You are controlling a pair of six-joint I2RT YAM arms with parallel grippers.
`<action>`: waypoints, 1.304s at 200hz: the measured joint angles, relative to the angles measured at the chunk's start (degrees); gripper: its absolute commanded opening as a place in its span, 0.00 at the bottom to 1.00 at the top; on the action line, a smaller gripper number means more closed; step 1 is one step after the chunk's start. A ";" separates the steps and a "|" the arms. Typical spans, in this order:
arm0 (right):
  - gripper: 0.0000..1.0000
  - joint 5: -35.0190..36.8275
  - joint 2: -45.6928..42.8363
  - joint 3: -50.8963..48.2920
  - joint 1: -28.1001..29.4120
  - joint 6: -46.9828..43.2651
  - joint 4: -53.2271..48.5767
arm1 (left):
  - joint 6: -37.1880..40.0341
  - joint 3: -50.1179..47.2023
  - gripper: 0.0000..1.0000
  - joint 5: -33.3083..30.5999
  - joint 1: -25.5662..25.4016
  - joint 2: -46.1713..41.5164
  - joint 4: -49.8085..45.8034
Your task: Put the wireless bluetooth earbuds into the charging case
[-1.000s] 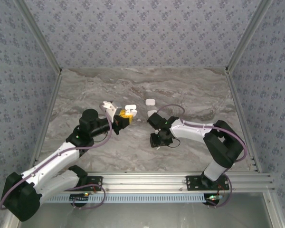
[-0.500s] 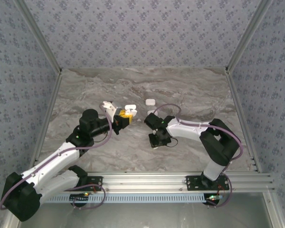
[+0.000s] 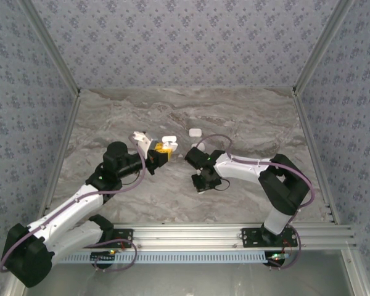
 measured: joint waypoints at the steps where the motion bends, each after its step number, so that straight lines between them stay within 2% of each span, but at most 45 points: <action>1: 0.25 0.02 0.00 0.00 0.00 -0.09 -0.04 | 0.00 0.00 0.00 0.00 0.00 0.00 0.00; 34: 0.30 0.31 0.04 0.59 0.11 -0.57 -1.31 | 0.00 -0.07 0.00 -0.35 0.00 -0.07 0.00; 75: 0.30 0.72 0.70 0.70 0.48 -0.76 -2.21 | 0.00 -0.09 0.00 -0.46 0.00 -0.33 0.02; 207: 0.21 0.85 0.87 0.70 0.90 -1.38 -1.95 | 0.00 -0.09 0.00 -0.57 0.00 -0.31 0.00; 232: 0.20 2.71 -1.70 0.68 0.74 -3.89 -2.29 | 0.00 -0.07 0.00 -0.52 0.00 -0.31 0.04; 261: 0.20 5.88 -10.21 1.03 -0.52 -9.16 -3.87 | -0.04 -0.09 0.00 0.17 0.00 -0.13 0.59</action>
